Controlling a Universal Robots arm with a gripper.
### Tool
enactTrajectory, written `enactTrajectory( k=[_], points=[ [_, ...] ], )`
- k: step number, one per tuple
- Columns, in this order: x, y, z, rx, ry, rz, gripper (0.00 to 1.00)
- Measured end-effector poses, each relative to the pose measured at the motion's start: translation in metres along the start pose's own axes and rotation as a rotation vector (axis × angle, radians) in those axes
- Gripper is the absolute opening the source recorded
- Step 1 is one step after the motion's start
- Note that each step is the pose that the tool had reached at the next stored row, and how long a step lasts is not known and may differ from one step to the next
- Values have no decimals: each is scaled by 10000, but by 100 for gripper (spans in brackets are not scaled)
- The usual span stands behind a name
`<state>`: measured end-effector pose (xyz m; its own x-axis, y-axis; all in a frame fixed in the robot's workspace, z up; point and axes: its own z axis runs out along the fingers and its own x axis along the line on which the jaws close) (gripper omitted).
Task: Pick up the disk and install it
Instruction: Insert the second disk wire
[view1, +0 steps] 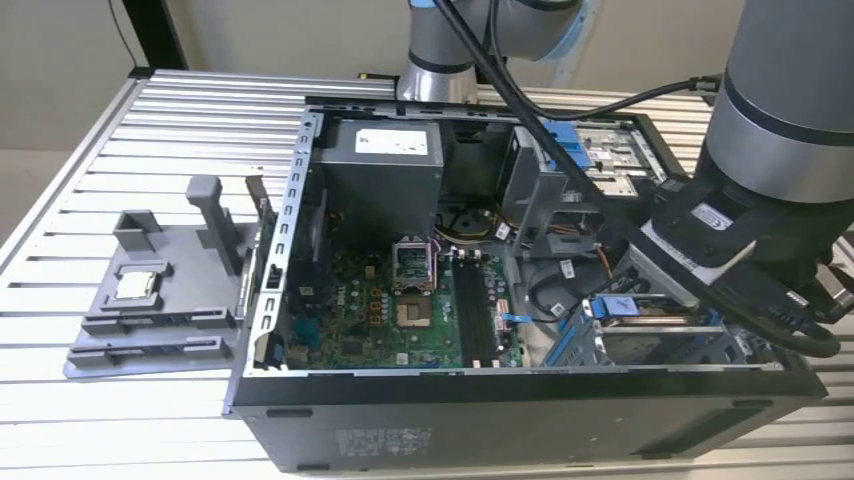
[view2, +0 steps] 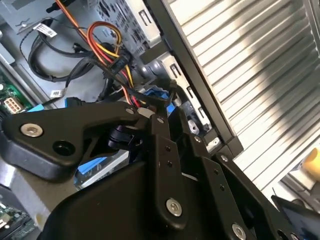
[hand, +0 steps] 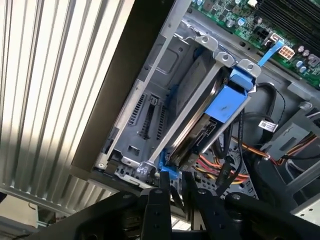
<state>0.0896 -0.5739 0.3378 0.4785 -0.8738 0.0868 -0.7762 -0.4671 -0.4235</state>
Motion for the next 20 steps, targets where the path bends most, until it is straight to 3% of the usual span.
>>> enactTrajectory(
  k=[4, 7, 12, 13, 20],
  points=[
    [0, 2, 5, 130, -271, -641, 100],
    [0, 2, 4, 335, -418, -952, 100],
    [0, 2, 5, 895, -339, -1269, 100],
    [0, 1, 6, 970, -341, -1345, 100],
    [9, 2, 66, 1025, -592, -1831, 100]
  ],
)
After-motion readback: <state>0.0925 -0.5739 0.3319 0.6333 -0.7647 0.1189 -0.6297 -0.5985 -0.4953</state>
